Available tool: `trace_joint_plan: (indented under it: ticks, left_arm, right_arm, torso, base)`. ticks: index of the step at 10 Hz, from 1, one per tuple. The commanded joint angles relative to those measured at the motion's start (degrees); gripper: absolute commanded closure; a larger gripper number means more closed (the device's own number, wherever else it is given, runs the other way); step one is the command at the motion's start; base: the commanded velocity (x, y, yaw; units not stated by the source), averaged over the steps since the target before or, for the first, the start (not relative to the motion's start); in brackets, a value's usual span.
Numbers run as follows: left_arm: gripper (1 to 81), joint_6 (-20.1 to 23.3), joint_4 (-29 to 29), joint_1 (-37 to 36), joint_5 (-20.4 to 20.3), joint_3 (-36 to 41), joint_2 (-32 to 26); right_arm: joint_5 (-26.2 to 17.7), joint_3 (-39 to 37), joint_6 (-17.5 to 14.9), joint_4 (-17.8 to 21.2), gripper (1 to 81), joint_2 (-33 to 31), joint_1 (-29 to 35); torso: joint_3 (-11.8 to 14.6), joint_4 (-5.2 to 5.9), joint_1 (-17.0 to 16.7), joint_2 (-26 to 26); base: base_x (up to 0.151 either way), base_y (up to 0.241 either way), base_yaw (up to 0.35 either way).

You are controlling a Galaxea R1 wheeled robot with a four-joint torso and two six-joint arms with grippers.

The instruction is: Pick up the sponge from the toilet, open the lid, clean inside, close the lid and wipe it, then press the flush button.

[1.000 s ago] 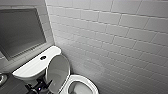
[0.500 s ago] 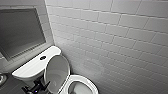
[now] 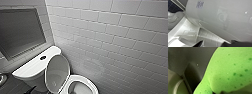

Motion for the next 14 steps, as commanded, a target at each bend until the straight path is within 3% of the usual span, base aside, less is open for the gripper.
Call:
trace_joint_plan:
  ticks: [1, 3, 5, 6, 7, 9, 11, 13, 14]
  left_arm:
    - [1.0, 0.20, 11.62, -0.43, -0.16, 1.40, -2.21]
    - [1.0, 1.35, 38.50, 4.75, 7.03, -7.54, 6.03]
    - [1.0, 1.00, 59.67, 10.46, 15.12, -19.92, 14.29]
    - [1.0, 0.65, 68.98, 12.31, 16.78, -24.58, 17.53]
    - [1.0, -0.31, 79.52, 15.21, 21.68, -27.86, 20.62]
    - [1.0, -2.16, 89.35, 19.78, 27.78, -32.69, 25.20]
    - [1.0, -2.25, 89.88, 23.22, 27.53, -41.46, 29.41]
    - [1.0, -2.34, 90.06, 26.30, 23.48, -47.82, 32.42]
    - [1.0, -2.34, 91.38, 26.74, 23.48, -49.67, 33.56]
  right_arm:
    - [-3.24, 0.96, 0.01, -0.04, 81.1, 0.65, 0.82]
    - [-3.24, 0.87, 0.01, -0.04, 81.1, 0.30, 1.52]
    - [-3.24, 0.78, -0.17, -0.66, 81.1, -0.14, 1.96]
    - [-3.24, 0.78, -0.43, -0.84, 81.1, -0.50, 2.05]
    - [-3.24, 1.05, -0.52, -0.84, 81.1, -0.84, 2.23]
    - [-3.24, 1.13, -0.52, -0.84, 81.1, -0.58, 2.58]
    - [-3.24, 1.40, -0.61, -0.84, 81.1, -0.32, 2.58]
    - [-3.24, 1.40, -0.61, -0.84, 81.1, -0.06, 2.67]
    - [-3.24, 1.40, -0.61, -0.84, 81.1, 0.12, 2.67]
  torso:
    - [0.00, 0.00, 0.00, 0.00]
    - [0.00, 0.00, 0.00, 0.00]
    - [0.00, 0.00, 0.00, 0.00]
    - [0.00, 0.00, 0.00, 0.00]
    - [0.00, 0.00, 0.00, 0.00]
    - [0.00, 0.00, 0.00, 0.00]
    - [0.00, 0.00, 0.00, 0.00]
    - [0.02, 0.00, 0.00, 0.00]
    - [0.02, 0.00, 0.00, 0.00]
  base:
    - [0.000, 0.000, 0.000]
    - [0.000, 0.000, 0.000]
    - [0.000, 0.000, 0.000]
    - [0.000, 0.000, 0.000]
    - [0.000, 0.000, 0.000]
    - [0.000, 0.000, 0.000]
    - [0.000, 0.000, 0.000]
    - [0.000, 0.000, 0.000]
    - [0.000, 0.000, 0.000]
